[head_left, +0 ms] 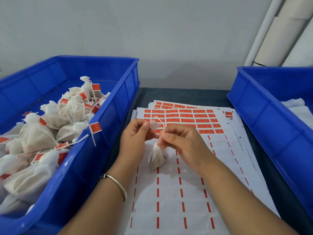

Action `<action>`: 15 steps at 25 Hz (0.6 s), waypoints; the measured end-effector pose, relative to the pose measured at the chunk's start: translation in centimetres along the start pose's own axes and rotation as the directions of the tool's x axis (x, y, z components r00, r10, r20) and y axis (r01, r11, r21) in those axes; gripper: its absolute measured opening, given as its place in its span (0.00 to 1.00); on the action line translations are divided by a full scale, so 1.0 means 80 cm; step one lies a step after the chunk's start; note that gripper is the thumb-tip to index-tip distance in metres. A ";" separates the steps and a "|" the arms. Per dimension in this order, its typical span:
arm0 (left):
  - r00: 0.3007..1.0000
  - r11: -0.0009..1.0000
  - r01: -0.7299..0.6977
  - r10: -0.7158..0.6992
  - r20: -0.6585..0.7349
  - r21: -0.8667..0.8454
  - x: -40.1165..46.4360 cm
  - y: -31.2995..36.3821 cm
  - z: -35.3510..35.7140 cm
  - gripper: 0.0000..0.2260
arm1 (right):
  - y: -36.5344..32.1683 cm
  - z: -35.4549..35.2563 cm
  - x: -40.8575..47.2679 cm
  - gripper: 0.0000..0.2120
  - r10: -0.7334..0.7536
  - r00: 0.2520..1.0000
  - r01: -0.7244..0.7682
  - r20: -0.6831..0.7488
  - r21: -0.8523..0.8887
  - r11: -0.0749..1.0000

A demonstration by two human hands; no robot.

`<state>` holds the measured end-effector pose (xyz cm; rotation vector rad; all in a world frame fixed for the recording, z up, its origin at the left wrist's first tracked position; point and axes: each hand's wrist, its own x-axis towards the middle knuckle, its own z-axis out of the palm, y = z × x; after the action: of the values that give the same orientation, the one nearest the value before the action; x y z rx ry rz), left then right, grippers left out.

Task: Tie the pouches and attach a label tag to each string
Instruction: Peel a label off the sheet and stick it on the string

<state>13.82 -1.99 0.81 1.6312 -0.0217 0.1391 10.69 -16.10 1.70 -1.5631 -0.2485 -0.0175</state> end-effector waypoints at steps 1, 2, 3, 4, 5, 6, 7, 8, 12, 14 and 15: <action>0.999 0.999 0.008 -0.007 0.038 -0.036 -0.002 0.003 0.001 0.08 | -0.001 0.000 -0.001 0.09 -0.017 1.000 0.017 -0.007 -0.021 1.000; 0.998 0.999 0.007 -0.004 0.070 -0.050 -0.005 0.006 0.002 0.09 | -0.001 0.000 -0.001 0.08 -0.032 0.999 0.032 -0.018 -0.037 0.999; 0.995 0.999 0.007 -0.003 0.097 -0.050 -0.007 0.008 0.003 0.10 | -0.002 -0.001 -0.001 0.07 -0.045 0.998 0.043 -0.036 -0.049 0.998; 0.993 0.999 0.014 -0.009 0.120 -0.043 -0.009 0.009 0.004 0.11 | -0.003 -0.001 -0.001 0.06 -0.054 0.997 0.050 -0.061 -0.064 0.997; 0.990 0.999 0.030 -0.025 0.142 -0.036 -0.011 0.009 0.006 0.12 | -0.004 -0.002 -0.001 0.06 -0.066 0.994 0.058 -0.090 -0.091 0.994; 0.986 0.998 0.050 -0.045 0.161 -0.031 -0.012 0.009 0.007 0.12 | -0.004 -0.003 0.000 0.06 -0.082 0.990 0.067 -0.119 -0.126 0.990; 0.982 0.997 0.071 -0.064 0.179 -0.028 -0.013 0.009 0.008 0.12 | -0.004 -0.004 0.001 0.07 -0.098 0.984 0.074 -0.150 -0.157 0.985; 0.977 0.995 0.092 -0.085 0.194 -0.029 -0.014 0.009 0.009 0.13 | -0.003 -0.005 0.002 0.08 -0.109 0.976 0.076 -0.188 -0.174 0.982; 0.963 0.979 0.191 -0.173 0.208 -0.074 -0.014 0.011 0.010 0.13 | 0.003 -0.007 0.005 0.10 -0.130 0.944 0.059 -0.302 -0.234 0.970; 0.955 0.972 0.221 -0.199 0.221 -0.077 -0.015 0.011 0.011 0.13 | 0.005 -0.008 0.007 0.10 -0.126 0.944 0.053 -0.305 -0.237 0.970; 0.950 0.971 0.231 -0.211 0.229 -0.067 -0.015 0.011 0.012 0.13 | 0.006 -0.009 0.007 0.10 -0.121 0.947 0.052 -0.298 -0.230 0.972</action>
<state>12.59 -3.06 1.52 1.5374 -0.0144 -0.2133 11.40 -16.71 1.33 -1.7410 -0.0671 -0.3701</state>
